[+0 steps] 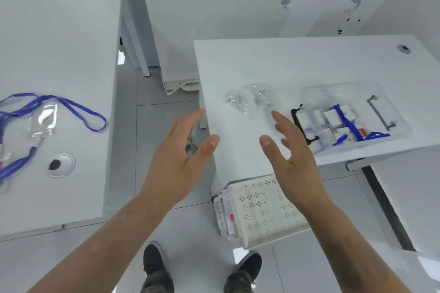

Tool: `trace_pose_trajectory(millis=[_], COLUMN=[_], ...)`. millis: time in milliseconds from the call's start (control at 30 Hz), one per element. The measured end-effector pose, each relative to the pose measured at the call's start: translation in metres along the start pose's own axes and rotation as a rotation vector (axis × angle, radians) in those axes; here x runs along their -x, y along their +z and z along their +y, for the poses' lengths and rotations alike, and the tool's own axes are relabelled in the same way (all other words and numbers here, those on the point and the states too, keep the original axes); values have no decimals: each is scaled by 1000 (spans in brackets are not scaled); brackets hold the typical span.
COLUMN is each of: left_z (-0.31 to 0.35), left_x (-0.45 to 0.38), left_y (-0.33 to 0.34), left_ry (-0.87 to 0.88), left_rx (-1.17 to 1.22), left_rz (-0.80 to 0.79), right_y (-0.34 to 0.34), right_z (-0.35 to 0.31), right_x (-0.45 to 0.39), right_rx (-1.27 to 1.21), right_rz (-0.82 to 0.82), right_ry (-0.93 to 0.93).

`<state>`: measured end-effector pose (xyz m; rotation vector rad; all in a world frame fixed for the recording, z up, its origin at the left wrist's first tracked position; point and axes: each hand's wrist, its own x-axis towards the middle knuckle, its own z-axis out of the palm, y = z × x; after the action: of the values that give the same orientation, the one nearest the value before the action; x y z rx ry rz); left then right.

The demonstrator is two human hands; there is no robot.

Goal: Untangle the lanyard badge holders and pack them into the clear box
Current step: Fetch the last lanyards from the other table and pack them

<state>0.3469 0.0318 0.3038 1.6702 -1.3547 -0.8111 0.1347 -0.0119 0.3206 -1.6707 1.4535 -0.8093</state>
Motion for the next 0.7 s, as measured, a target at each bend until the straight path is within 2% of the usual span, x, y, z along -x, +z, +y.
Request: trace_pose_trajectory(millis=[300, 700], left_z=[-47, -57], left_x=[8, 17], left_y=[-90, -96], left_ry=[0, -54], left_rx=[-30, -19], left_rz=[4, 55], right_y=[89, 117], right_z=[-50, -58], right_x=[17, 15], right_rx=[42, 85], right_rz=[-69, -173], right_ry=[-7, -49])
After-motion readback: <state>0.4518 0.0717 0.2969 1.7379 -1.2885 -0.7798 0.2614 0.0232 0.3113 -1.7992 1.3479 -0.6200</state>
